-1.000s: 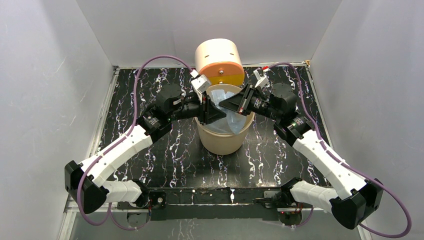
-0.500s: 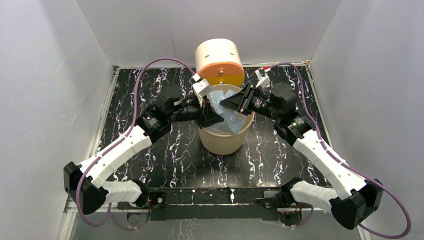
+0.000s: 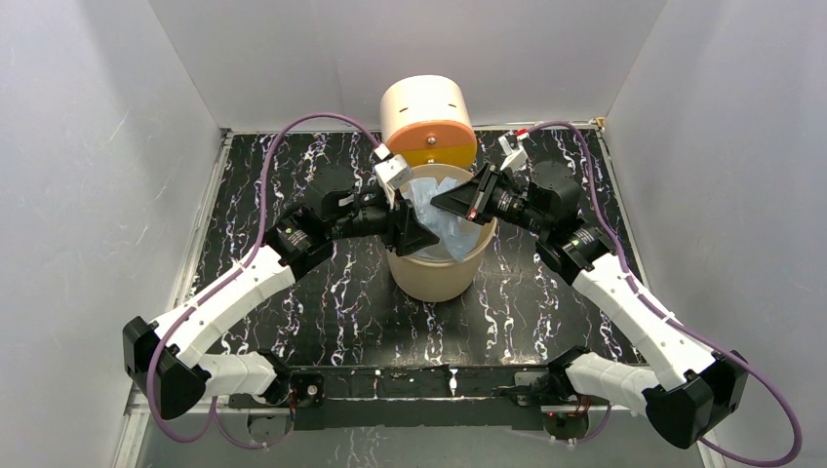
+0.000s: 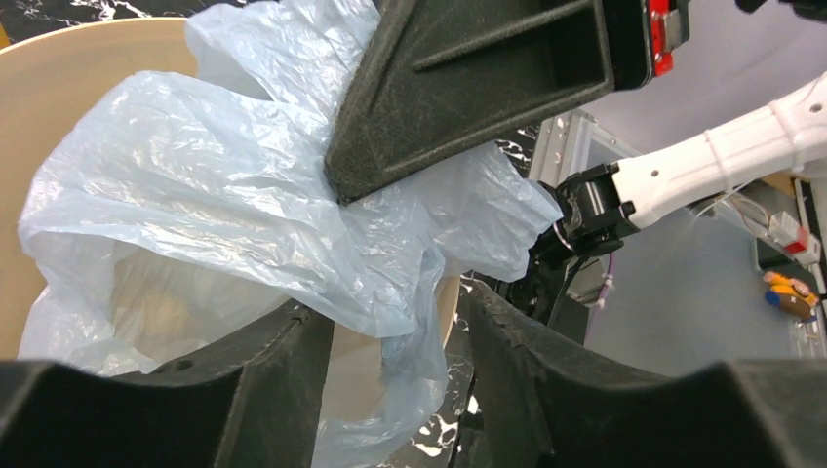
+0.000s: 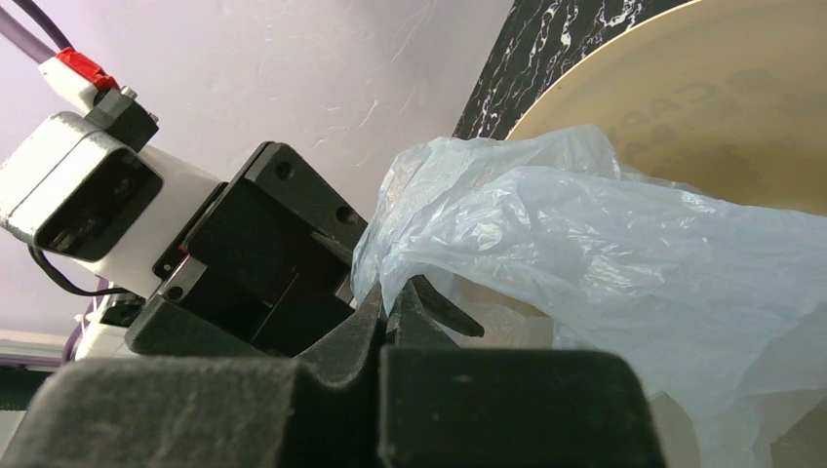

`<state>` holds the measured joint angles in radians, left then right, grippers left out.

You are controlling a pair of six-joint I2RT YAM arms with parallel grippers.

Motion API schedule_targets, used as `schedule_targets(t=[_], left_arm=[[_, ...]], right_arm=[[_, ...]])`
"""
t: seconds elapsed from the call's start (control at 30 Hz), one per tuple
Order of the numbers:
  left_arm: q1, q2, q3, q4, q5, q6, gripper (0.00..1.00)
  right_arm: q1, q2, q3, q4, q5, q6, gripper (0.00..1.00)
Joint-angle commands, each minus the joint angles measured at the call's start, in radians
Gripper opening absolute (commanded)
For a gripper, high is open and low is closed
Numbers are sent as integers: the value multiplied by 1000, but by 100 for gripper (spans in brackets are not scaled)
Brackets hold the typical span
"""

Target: Put the trash bags into the trash bin

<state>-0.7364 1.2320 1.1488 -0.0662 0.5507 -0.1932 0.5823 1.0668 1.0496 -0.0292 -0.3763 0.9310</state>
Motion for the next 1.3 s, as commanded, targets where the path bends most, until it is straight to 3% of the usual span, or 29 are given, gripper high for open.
schedule_targets(t=[0.0,0.13,0.3,0.4,0.5,0.67,0.7,0.73,0.77,0.97,1.07,1.2,1.27], left_arm=[[-4,-45,1,47,-10,-21,54],[-4,-41,-17,129,33,-67,56],[-4,-3,-11,158,73,-88,50],[-4,13,-4,159,98,-89,34],[-3,6,-4,149,82,-82,20],[0,-22,17,74,-70,-68,6],[1,-22,22,72,-82,-68,4],[1,-19,27,72,-88,-68,2],[2,-16,32,72,-93,-68,1],[10,-32,32,77,-241,-86,0],[52,-42,74,-66,-406,-78,0],[220,-53,88,-101,-312,-116,0],[248,-69,71,-88,-302,-134,0]], right_arm=[[-7,-31,18,37,-8,-17,0],[-8,-24,19,36,-15,-14,0],[-8,-23,27,37,-17,-15,0],[-9,-25,34,31,-13,-20,0],[-12,-30,38,-8,10,-39,7],[-11,-54,132,-213,209,-225,27],[-11,-64,136,-219,212,-252,23],[-11,-74,136,-219,200,-276,7],[-11,-80,136,-218,189,-296,0],[-12,-76,185,-344,278,-370,3],[-11,-65,222,-445,387,-440,5],[-12,-46,261,-518,501,-534,6],[-12,-45,263,-541,561,-540,6]])
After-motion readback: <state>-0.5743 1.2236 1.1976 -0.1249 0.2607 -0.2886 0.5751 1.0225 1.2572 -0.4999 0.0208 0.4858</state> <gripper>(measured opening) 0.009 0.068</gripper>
